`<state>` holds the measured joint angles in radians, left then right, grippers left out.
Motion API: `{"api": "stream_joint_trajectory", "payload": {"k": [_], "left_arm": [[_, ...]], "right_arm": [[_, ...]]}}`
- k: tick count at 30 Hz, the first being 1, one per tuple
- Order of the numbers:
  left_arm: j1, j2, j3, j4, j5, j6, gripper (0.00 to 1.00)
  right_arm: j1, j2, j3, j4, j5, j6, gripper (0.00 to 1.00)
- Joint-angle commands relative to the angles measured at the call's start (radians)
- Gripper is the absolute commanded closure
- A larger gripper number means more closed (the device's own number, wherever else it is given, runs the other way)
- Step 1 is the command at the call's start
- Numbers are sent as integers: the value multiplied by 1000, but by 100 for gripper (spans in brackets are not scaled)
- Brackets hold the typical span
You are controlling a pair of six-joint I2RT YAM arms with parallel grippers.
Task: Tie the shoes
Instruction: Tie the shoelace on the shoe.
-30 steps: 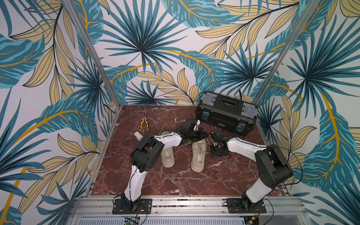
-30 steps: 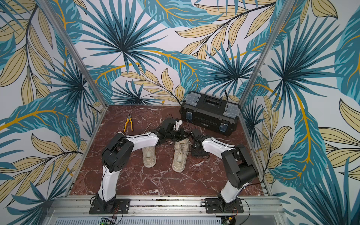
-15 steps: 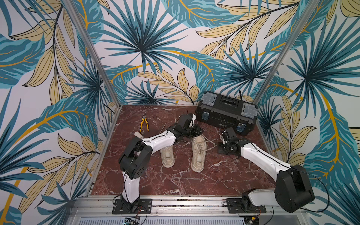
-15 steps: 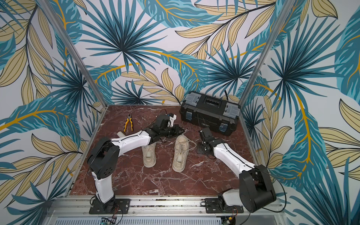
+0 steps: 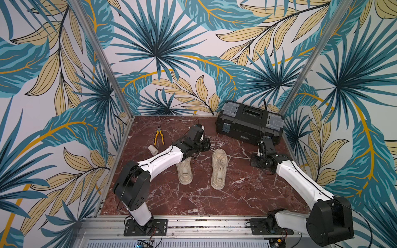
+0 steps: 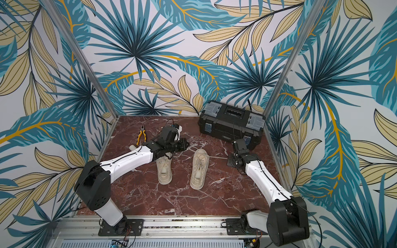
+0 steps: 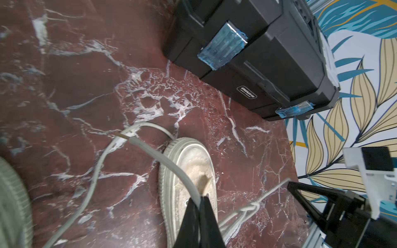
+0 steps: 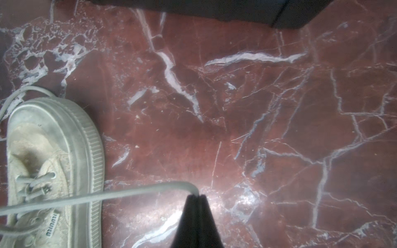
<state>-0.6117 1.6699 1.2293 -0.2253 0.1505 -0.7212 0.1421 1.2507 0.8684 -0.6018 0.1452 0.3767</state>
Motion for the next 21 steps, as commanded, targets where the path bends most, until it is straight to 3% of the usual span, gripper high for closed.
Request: {"api": "stream_joint_trajectory", "payload": {"k": [1,8,21], "left_arm": [[20,-53,-59,-49,-37,30,100],[56,-116,-158,-86,-37,30,100],[172,-221,-285,-120,-37,30,100]], "right_arm": [[-39,-29,-6,-24,45,-12,100],[-109,-52,-53,-10,56,-4,100],[-162,34,-102,39,62,-4,100]]}}
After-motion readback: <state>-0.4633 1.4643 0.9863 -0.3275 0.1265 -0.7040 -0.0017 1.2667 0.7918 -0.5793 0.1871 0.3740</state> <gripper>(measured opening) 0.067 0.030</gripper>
